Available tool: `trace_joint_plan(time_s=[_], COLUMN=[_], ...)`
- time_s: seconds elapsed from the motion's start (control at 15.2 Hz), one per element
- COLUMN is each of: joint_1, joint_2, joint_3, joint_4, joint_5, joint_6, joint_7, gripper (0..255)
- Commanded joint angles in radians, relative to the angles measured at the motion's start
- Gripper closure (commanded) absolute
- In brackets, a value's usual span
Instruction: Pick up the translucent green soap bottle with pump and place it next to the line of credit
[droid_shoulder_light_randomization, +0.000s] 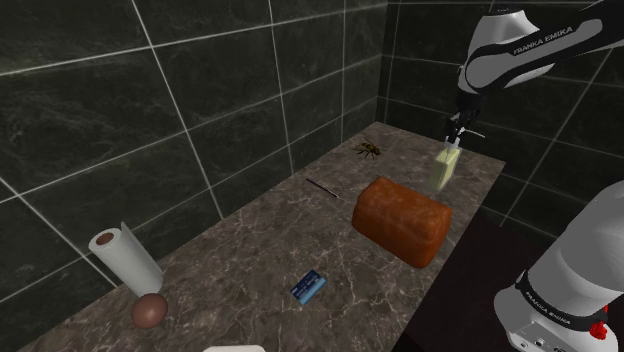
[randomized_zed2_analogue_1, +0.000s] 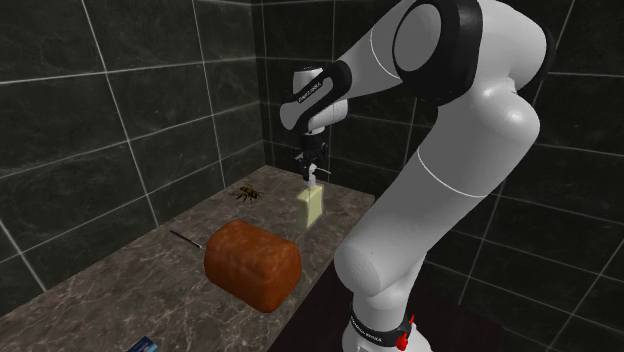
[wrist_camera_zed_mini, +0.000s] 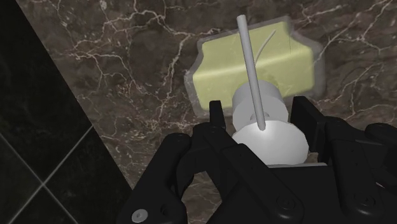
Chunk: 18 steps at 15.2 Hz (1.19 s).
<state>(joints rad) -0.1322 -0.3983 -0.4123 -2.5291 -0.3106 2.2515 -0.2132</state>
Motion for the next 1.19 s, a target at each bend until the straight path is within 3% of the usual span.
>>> trace_joint_plan(time_s=[0.0, 1.12], joint_1=[0.0, 0.007], joint_2=[0.001, -0.079], joint_3=[0.0, 0.039], joint_4=[-0.001, 0.156], joint_5=[0.0, 0.024], joint_6=[0.0, -0.235], joint_7=[0.0, -0.018], gripper=[255, 255])
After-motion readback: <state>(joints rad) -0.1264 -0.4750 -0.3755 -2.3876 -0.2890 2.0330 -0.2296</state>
